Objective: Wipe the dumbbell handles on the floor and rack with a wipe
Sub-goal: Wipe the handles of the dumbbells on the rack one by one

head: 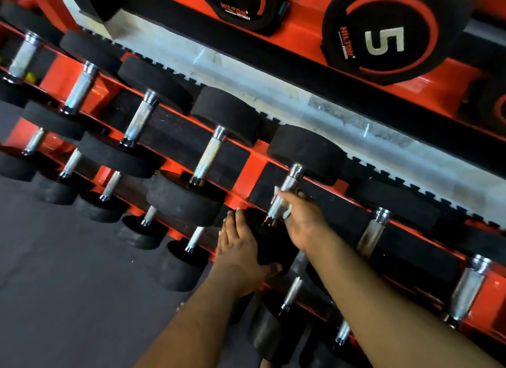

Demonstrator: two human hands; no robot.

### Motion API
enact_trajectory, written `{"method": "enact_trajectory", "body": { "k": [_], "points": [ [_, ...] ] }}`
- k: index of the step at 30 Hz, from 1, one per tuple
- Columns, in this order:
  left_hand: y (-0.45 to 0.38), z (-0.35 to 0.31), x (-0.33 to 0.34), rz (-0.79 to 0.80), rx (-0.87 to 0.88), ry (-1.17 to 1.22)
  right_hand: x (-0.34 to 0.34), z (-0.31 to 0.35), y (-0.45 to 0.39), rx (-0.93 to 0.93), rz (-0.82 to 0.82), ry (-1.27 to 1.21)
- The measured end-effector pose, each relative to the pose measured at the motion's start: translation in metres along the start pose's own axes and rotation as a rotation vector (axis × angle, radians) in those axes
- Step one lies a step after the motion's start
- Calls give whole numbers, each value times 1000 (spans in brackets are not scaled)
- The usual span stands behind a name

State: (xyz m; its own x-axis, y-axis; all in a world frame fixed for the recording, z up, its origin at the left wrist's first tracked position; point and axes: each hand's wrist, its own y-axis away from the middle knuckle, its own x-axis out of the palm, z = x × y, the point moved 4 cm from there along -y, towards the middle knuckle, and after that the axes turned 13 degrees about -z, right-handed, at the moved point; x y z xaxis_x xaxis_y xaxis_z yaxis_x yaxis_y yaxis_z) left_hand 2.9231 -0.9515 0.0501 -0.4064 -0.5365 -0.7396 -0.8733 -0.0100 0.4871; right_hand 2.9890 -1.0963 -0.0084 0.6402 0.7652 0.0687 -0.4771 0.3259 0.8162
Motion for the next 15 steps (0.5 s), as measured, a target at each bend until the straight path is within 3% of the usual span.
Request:
{"method": "enact_trajectory", "body": {
  "k": [5,10,15],
  "points": [
    [-3,5,5,-25,18,4,0,26,-17,-49,-82,-297],
    [-1,7,9,-47,35,28,-2,-6,13,-20,22,161],
    [-2,7,9,-61,54,28,-1,33,-2,-114,-83,-225]
  ]
}}
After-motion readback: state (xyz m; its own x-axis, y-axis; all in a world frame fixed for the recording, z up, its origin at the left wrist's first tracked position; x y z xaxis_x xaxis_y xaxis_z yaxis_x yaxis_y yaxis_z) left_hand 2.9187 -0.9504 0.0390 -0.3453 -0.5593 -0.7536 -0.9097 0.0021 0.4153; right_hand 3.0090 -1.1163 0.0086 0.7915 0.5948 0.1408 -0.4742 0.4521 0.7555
